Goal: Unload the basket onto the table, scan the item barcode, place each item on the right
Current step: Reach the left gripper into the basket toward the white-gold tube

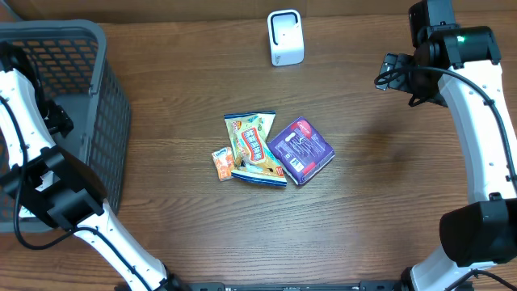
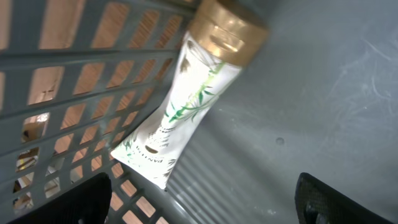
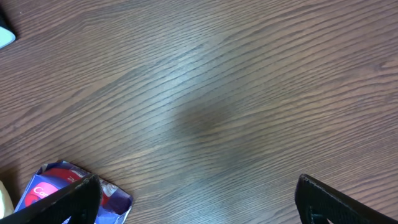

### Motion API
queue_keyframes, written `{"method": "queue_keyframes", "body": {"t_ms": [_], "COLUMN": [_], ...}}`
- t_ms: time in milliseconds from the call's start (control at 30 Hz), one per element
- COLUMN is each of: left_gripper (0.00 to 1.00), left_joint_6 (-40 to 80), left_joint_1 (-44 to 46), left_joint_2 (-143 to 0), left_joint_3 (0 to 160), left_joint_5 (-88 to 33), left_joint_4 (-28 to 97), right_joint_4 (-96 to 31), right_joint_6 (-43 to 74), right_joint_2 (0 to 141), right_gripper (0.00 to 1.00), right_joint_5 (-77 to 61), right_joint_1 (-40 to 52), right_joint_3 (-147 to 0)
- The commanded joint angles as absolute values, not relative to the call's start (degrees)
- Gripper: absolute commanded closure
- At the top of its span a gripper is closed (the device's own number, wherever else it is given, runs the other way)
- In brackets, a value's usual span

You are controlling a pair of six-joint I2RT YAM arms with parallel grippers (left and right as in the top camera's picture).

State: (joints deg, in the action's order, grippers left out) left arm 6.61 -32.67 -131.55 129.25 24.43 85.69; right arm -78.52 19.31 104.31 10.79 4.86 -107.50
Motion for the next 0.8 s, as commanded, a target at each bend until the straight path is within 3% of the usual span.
{"method": "queue_keyframes", "body": {"t_ms": [0,400,767], "left_gripper": [0.14,0.09,0.13], "left_joint_6": [2.2,-3.7,-12.9], "left_joint_1": [-33.0,-35.0,-40.9], "left_joint_2": [-131.9,-131.9,-131.9], "left_joint_3": [127.7,121.1,119.2], "left_joint_5": [23.3,26.3,10.2], "left_joint_4": [85.4,77.7,75.5], "right_joint_4": [-78.3,-78.3,-78.3], "right_joint_6": [19.6,19.6,19.6], "right_joint_2": [104.2,104.2,104.2], "right_gripper": [0.0,0.0,0.0], "right_joint_5": [11.3,11.3,11.3], "right_joint_1": [4.8,4.8,4.8], "right_joint_3": [-108.0,-108.0,-108.0]}}
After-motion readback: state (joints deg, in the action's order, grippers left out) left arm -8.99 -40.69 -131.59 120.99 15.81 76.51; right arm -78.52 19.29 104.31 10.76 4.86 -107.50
